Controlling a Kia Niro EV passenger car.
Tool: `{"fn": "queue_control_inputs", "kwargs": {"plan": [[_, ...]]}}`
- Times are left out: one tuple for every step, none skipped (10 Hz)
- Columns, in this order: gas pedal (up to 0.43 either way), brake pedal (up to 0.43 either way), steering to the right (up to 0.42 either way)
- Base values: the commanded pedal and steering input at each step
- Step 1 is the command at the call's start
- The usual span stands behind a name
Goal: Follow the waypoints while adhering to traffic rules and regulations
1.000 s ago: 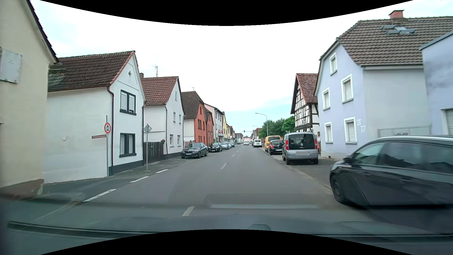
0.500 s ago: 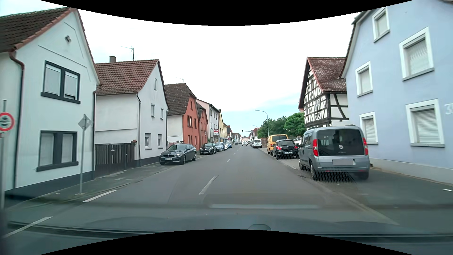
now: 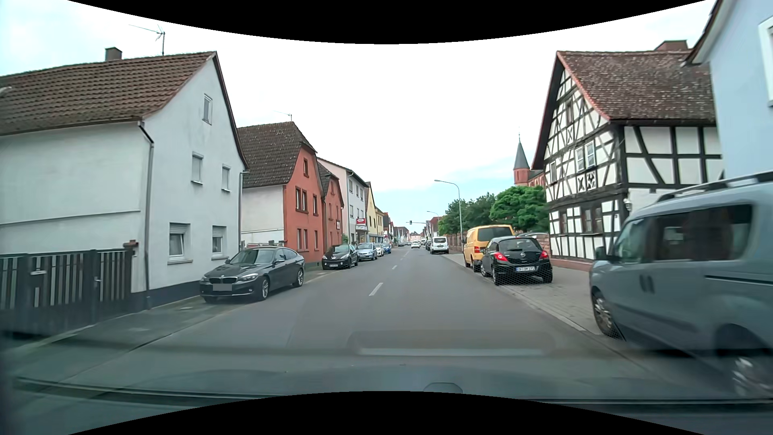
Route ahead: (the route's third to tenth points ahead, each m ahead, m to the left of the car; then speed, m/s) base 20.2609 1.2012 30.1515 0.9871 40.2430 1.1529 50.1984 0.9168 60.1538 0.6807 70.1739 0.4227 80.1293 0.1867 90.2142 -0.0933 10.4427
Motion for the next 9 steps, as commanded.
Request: {"fn": "queue_control_inputs", "kwargs": {"plan": [[0.059, 0.000, -0.003], [0.059, 0.000, -0.003], [0.059, 0.000, -0.004], [0.059, 0.000, -0.004], [0.059, 0.000, -0.004], [0.059, 0.000, -0.004], [0.059, 0.000, -0.005], [0.059, 0.000, -0.005], [0.059, 0.000, -0.005]]}}
